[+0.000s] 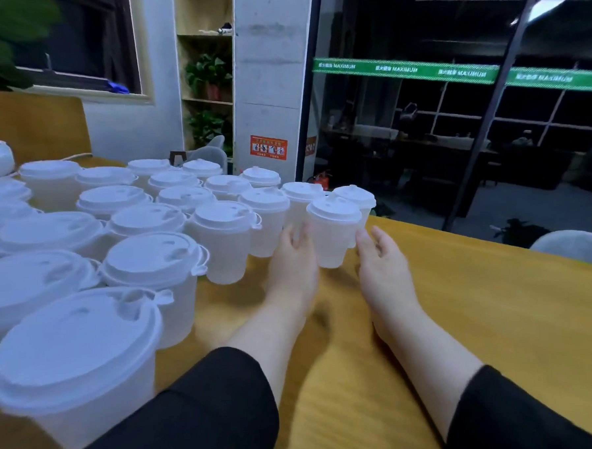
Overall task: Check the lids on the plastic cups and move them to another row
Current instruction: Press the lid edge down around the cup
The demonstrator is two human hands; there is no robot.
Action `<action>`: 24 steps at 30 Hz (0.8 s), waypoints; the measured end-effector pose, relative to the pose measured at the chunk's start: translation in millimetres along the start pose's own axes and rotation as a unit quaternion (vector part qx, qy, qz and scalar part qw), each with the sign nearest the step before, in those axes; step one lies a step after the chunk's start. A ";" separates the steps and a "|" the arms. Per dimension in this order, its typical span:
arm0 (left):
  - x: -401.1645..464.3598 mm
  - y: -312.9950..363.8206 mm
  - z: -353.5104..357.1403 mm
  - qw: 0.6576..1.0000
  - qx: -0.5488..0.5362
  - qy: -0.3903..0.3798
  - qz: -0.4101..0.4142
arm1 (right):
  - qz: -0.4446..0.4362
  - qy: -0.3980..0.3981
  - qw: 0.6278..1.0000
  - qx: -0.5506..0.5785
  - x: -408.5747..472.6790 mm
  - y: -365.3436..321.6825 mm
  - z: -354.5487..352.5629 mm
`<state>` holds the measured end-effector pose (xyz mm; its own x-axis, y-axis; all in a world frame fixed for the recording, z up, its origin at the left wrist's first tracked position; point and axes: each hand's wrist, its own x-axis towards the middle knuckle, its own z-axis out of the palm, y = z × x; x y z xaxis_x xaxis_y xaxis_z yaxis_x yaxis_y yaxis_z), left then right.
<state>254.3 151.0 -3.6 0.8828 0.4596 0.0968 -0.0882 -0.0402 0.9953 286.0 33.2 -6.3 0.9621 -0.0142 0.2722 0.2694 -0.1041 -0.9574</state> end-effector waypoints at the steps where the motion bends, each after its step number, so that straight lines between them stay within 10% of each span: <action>1: 6.3 -0.8 1.2 1.000 -0.012 -0.002 0.002 | -0.012 -0.006 1.000 -0.008 7.8 -0.7 5.3; 12: 7.0 7.9 11.6 0.993 -0.061 -0.085 0.046 | 0.042 0.005 0.996 0.078 20.5 8.2 3.4; 24: -113.6 34.1 70.2 0.971 -0.076 -0.205 -0.098 | 0.100 -0.020 0.992 0.073 -117.8 -48.4 -152.0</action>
<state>183.4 35.1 19.8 0.9963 0.0522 -0.0688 0.0598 0.1582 0.9856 153.2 -111.3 22.6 0.9970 0.0195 0.0750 0.0742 0.0412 -0.9964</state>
